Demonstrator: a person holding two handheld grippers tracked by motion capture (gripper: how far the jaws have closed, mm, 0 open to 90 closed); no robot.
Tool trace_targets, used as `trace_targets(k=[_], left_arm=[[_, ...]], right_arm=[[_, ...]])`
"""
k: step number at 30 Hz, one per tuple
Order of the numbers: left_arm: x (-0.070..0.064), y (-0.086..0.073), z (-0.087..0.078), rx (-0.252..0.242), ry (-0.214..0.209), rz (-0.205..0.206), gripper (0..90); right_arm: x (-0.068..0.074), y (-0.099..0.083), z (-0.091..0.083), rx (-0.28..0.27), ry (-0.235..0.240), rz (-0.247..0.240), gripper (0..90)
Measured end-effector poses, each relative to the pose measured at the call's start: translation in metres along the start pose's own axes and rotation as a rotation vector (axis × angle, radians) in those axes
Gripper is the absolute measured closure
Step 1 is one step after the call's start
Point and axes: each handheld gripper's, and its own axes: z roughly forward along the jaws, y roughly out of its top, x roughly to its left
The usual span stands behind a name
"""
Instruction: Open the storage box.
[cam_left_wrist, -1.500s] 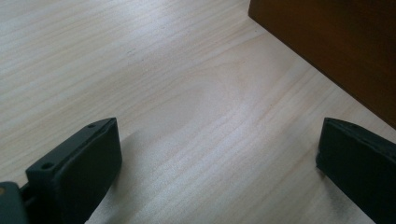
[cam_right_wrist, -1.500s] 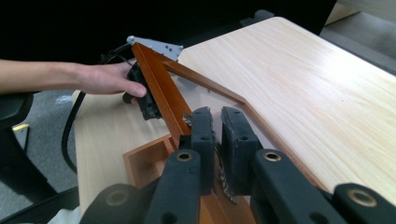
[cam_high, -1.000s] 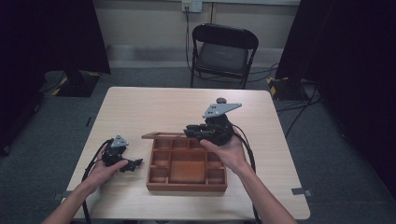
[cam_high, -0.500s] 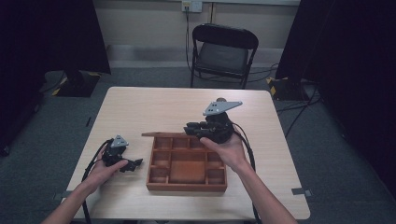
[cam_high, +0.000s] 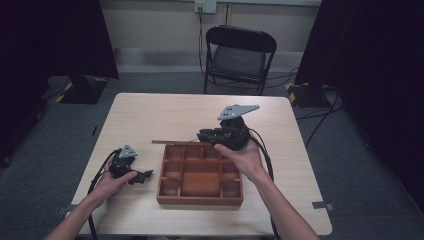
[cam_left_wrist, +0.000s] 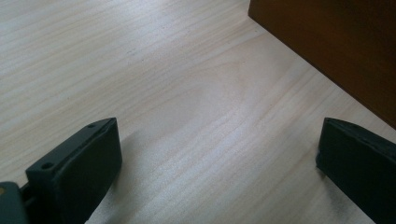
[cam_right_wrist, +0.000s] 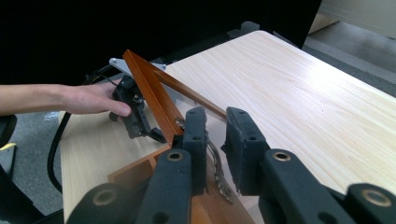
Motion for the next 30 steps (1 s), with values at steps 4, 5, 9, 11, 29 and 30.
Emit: trace_targets(k=[4, 5, 9, 11, 29, 30], left_arm=[[0.0, 0.0, 0.0, -0.001, -0.001, 0.0, 0.0], [0.0, 0.0, 0.0, 0.0, 0.0, 0.0, 0.0], [0.0, 0.0, 0.0, 0.0, 0.0, 0.0, 0.0], [0.0, 0.0, 0.0, 0.0, 0.0, 0.0, 0.0], [0.0, 0.0, 0.0, -0.001, 0.0, 0.0, 0.0], [0.0, 0.0, 0.0, -0.001, 0.0, 0.0, 0.0]], right_arm=[[-0.002, 0.001, 0.0, -0.001, 0.01, 0.008, 82.0], [-0.002, 0.002, 0.0, -0.001, 0.011, 0.008, 82.0], [-0.004, 0.002, 0.0, -0.006, 0.018, 0.016, 82.0], [-0.005, 0.002, 0.001, -0.006, 0.02, 0.018, 82.0], [-0.011, 0.007, 0.001, -0.014, 0.02, 0.028, 80.9], [-0.012, 0.007, 0.002, -0.015, 0.018, 0.029, 80.8]])
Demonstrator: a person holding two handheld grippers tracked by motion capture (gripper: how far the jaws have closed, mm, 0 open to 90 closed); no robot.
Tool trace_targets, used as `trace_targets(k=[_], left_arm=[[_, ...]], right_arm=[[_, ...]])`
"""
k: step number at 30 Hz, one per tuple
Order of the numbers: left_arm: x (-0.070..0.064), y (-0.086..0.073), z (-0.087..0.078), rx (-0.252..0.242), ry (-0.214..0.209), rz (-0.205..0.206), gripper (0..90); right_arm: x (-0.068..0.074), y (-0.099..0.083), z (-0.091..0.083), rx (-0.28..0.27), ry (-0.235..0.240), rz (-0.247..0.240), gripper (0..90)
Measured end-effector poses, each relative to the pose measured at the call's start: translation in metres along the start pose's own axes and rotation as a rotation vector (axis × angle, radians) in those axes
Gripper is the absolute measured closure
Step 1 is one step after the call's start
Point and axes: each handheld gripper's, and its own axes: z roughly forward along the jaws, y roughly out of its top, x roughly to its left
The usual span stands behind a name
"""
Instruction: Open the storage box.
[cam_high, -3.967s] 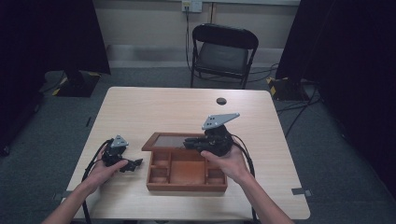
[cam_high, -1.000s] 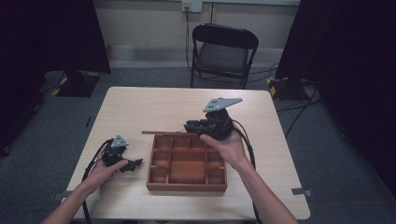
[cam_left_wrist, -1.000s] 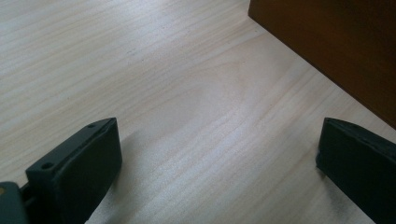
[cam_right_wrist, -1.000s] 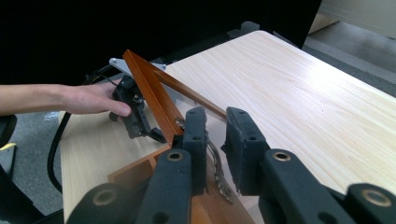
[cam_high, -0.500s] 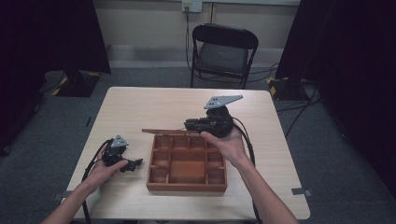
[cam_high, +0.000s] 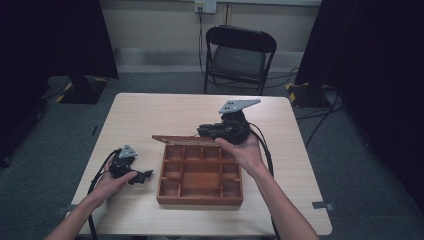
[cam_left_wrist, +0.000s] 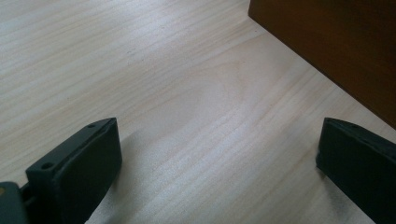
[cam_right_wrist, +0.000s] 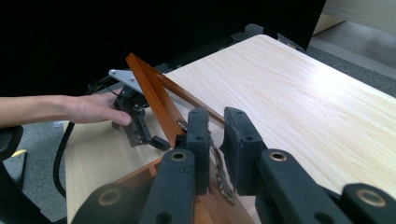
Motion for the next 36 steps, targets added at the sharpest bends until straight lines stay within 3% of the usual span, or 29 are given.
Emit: trace_targets(k=[36], left_arm=[[0.0, 0.0, -0.0001, 0.001, 0.0, 0.0, 0.0]], right_arm=[[-0.0053, 0.0029, 0.0009, -0.007, 0.01, 0.01, 80.2]])
